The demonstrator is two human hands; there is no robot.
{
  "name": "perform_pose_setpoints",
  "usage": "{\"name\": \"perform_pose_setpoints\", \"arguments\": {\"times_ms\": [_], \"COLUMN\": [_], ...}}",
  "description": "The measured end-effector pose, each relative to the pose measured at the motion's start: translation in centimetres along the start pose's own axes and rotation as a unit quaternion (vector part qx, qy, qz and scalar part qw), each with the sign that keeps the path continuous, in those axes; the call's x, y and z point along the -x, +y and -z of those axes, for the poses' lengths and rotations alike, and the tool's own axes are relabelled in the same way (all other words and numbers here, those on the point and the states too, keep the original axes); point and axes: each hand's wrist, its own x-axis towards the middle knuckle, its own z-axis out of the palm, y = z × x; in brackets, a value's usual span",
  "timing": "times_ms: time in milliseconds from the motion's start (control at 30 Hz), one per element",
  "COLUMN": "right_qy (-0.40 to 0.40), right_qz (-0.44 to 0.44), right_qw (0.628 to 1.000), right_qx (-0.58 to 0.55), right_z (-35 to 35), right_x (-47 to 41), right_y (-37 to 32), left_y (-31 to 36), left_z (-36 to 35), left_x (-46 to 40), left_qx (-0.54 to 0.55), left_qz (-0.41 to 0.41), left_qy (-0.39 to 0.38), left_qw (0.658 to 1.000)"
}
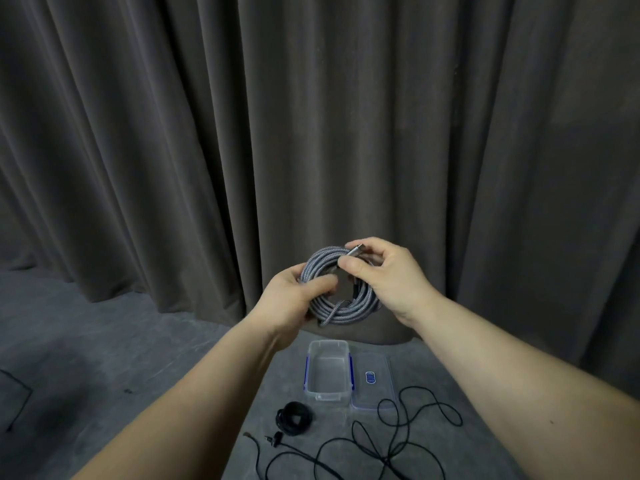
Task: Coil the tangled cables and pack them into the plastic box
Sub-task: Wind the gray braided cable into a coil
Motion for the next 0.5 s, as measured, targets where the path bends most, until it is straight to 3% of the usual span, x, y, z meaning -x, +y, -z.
{"name": "perform_pose_setpoints", "arguments": {"times_ms": [67,200,300,500], "right_qy": [-0.017,-0.021,-0.005,0.000], "right_qz": [-0.012,0.001,0.015,0.014], "right_qw": [0.999,0.997,0.993,0.996], "right_qx": [0.041,0.081,0.118,0.087], "right_z": [0.0,-0.1,0.0,-0.3], "right_x": [0.0,0.1,-0.1,0.1], "right_y": [0.3,0.7,0.7,0.8], "left_y": [0.0,-0.1,-0.7,-1.4], "left_z": [0.2,0.1,0.2,0.2], "left_x": [-0.3,-0.5,-0.2,0.0], "left_qx": [-0.120,-0.337,-0.382,-0.377], "left_qz": [-0.034,-0.150,-0.180,-0.211], "left_qy": [0.034,0.096,0.105,0.130], "left_qw": [0.992,0.925,0.900,0.892]}}
